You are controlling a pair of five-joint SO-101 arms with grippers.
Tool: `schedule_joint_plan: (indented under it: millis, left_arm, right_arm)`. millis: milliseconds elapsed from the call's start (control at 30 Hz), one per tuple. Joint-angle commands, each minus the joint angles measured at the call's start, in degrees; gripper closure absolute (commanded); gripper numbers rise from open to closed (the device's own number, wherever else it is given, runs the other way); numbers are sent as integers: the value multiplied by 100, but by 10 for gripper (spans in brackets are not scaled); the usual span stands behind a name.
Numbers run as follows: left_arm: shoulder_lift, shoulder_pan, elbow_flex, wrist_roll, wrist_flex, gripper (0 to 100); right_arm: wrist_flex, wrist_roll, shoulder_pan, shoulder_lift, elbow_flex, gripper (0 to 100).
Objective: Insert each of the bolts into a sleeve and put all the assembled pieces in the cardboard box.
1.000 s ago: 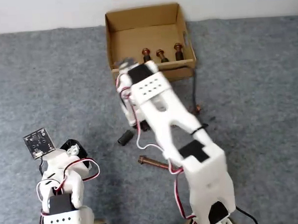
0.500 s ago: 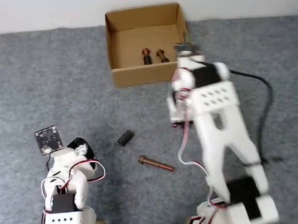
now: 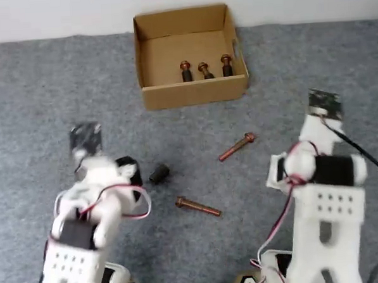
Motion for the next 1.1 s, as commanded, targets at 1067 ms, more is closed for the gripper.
schedule_joint_plan:
  millis: [1067]
  left_arm:
    - [10312, 2171, -10255, -2549, 3235, 882]
  right_arm:
    - [-831, 1073, 1895, -3169, 2593, 990]
